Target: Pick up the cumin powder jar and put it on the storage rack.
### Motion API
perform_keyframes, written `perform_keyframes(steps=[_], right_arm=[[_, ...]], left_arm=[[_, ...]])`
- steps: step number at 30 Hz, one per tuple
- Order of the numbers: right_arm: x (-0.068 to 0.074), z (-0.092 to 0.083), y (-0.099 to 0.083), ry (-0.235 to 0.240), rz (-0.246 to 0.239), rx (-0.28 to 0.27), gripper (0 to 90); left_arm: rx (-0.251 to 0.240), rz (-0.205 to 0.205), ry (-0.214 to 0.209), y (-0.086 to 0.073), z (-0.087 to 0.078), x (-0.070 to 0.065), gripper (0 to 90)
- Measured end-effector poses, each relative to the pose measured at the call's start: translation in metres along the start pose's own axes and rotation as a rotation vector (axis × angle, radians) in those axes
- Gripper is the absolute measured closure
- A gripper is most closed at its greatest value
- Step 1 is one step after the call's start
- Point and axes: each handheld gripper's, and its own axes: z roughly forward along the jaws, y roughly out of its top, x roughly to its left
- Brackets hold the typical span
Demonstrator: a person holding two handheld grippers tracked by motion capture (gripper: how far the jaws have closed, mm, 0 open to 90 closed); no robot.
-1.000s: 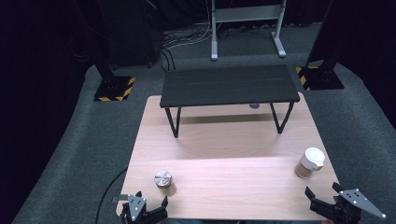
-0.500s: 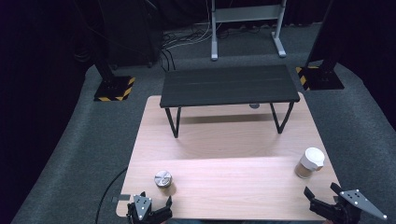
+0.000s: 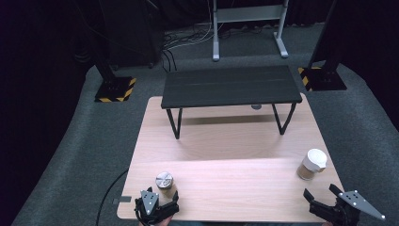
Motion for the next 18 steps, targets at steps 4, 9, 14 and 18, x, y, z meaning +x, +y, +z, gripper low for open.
perform_keyframes(steps=[4,9,14,18], right_arm=[[0.001,0.000,0.000,-0.001,-0.008,-0.003,0.3],[0.001,-0.001,0.000,-0.003,-0.018,0.000,0.5],[0.000,-0.003,-0.001,-0.006,-0.017,-0.005,0.5],[-0.002,-0.005,-0.004,-0.002,-0.022,-0.019,0.0]], left_arm=[[-0.003,-0.006,0.000,0.000,0.005,-0.001,0.1],[0.001,-0.005,-0.009,0.001,0.010,-0.001,0.2],[0.000,-0.025,-0.018,0.001,0.015,0.001,0.2],[0.000,-0.023,-0.017,0.003,0.018,0.000,0.2]])
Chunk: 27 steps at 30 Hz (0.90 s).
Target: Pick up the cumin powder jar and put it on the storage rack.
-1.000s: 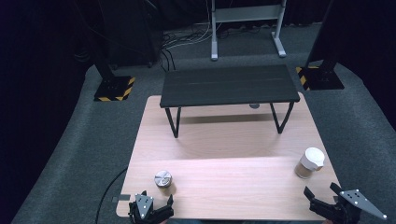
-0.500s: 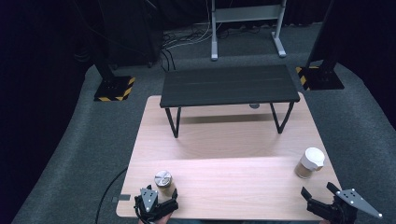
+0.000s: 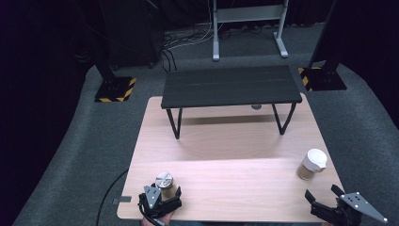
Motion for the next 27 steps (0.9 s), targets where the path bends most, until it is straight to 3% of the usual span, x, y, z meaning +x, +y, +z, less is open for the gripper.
perform_keyframes(steps=[13,14,17,18,27], right_arm=[[-0.002,0.002,0.007,0.014,-0.010,0.066,0.0],[-0.002,0.002,0.008,0.013,-0.013,0.070,0.0],[-0.004,0.001,0.008,0.018,-0.011,0.075,0.0],[-0.005,0.001,0.008,0.024,-0.010,0.075,0.0],[-0.013,-0.005,0.006,0.081,-0.014,0.050,0.0]], left_arm=[[-0.009,0.004,-0.001,0.000,0.010,-0.001,0.4],[-0.023,0.004,-0.008,-0.002,0.009,0.001,2.0],[-0.030,-0.001,-0.011,-0.004,0.010,0.003,24.5],[-0.035,-0.002,-0.006,-0.005,0.010,0.002,28.3],[-0.036,0.023,0.003,-0.005,0.010,0.000,29.6]])
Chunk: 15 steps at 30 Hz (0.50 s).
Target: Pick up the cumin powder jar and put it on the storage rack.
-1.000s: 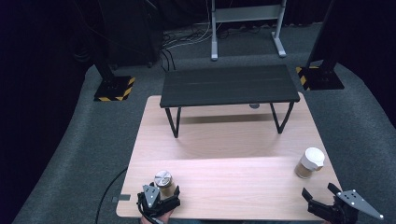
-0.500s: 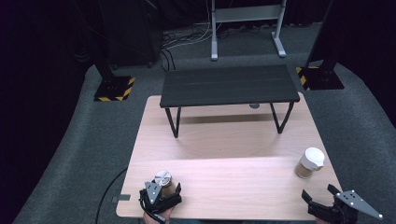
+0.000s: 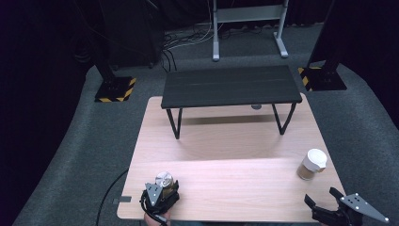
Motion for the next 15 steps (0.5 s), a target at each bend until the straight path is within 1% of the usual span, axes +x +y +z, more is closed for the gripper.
perform_keyframes(steps=[3,8,15], right_arm=[[-0.0007,-0.0005,0.0005,0.007,-0.007,0.003,0.0],[-0.0003,0.0001,0.0013,0.007,-0.004,0.013,0.0],[0.0038,0.0005,-0.0026,-0.017,-0.005,-0.015,0.0]], left_arm=[[0.004,0.007,-0.005,0.0009,-0.0005,0.0004,29.8],[0.006,0.011,-0.008,0.0015,-0.0012,0.0006,29.8],[-0.008,0.019,-0.012,0.0041,-0.0044,0.0003,29.9]])
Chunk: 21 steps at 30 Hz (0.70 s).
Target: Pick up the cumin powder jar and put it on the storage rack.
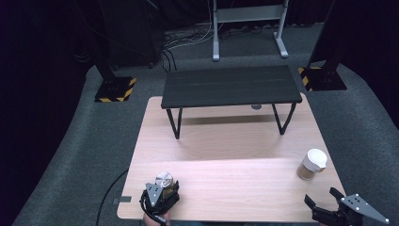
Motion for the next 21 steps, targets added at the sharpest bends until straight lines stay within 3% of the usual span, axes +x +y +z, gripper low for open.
perform_keyframes(steps=[7,11,21], right_arm=[[0.007,-0.001,-0.006,-0.011,-0.029,-0.055,0.0],[0.012,0.003,0.001,-0.025,-0.059,-0.005,0.0],[0.010,0.000,-0.002,-0.026,-0.046,-0.021,0.0]], left_arm=[[-0.001,0.012,-0.012,0.008,-0.003,0.001,29.9],[-0.003,0.019,-0.014,0.010,-0.004,0.000,30.0],[0.000,0.037,-0.025,0.018,-0.005,-0.001,30.1]])
